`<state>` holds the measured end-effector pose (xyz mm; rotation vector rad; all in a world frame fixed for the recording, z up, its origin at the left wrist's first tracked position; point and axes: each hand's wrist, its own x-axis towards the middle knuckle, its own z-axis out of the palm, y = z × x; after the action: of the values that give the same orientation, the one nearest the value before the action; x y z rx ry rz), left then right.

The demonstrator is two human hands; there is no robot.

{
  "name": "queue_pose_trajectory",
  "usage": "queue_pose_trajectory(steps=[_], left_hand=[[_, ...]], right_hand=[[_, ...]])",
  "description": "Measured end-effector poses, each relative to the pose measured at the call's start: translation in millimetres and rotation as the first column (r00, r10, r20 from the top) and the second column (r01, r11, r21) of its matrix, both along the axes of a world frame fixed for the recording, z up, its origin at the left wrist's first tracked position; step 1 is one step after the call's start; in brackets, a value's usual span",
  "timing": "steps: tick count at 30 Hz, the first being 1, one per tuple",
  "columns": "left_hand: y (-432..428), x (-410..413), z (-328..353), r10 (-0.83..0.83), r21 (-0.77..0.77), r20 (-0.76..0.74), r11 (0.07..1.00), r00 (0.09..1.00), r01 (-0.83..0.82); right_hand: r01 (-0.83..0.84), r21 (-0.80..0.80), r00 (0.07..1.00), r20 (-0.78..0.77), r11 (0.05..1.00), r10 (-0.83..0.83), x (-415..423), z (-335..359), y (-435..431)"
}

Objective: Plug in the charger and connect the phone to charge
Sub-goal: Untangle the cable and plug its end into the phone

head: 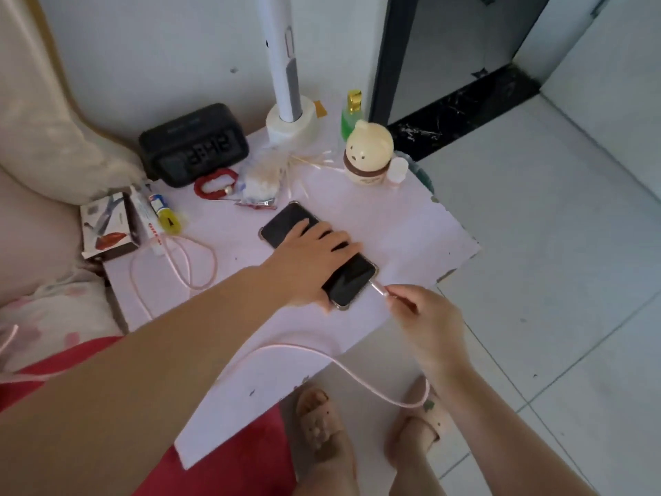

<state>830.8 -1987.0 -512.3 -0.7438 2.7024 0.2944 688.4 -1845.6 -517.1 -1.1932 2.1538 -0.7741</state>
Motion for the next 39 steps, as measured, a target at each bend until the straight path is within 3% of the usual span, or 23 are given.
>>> queue_pose_trajectory(steps=[8, 12, 25, 39], left_hand=[[3.9, -8.5, 8.4, -0.048, -0.036, -0.005, 0.998, 0.999, 0.048], [6.2, -8.7, 9.7, -0.034, -0.035, 0.017, 0.999, 0.999, 0.034], [5.1, -8.3, 9.3, -0.032, -0.068, 0.034, 0.997, 0.999, 0.035], [7.0, -9.0, 10.3, -0.039, -0.068, 0.053, 0.997, 0.998, 0.043]], right_hand=[[0.216, -0.152, 0.967, 0.169, 0.965, -0.19, 23.1, -21.2, 20.2], [0.183, -0.138, 0.982, 0.076, 0.973, -0.174, 23.5, -25.1, 20.0], [0.082, -0.371, 0.979, -0.143, 0.925, -0.144, 22.4, -38.8, 10.6], [-0.072, -0.391, 0.956, -0.29, 0.917, -0.048, 19.3, -39.7, 2.5]])
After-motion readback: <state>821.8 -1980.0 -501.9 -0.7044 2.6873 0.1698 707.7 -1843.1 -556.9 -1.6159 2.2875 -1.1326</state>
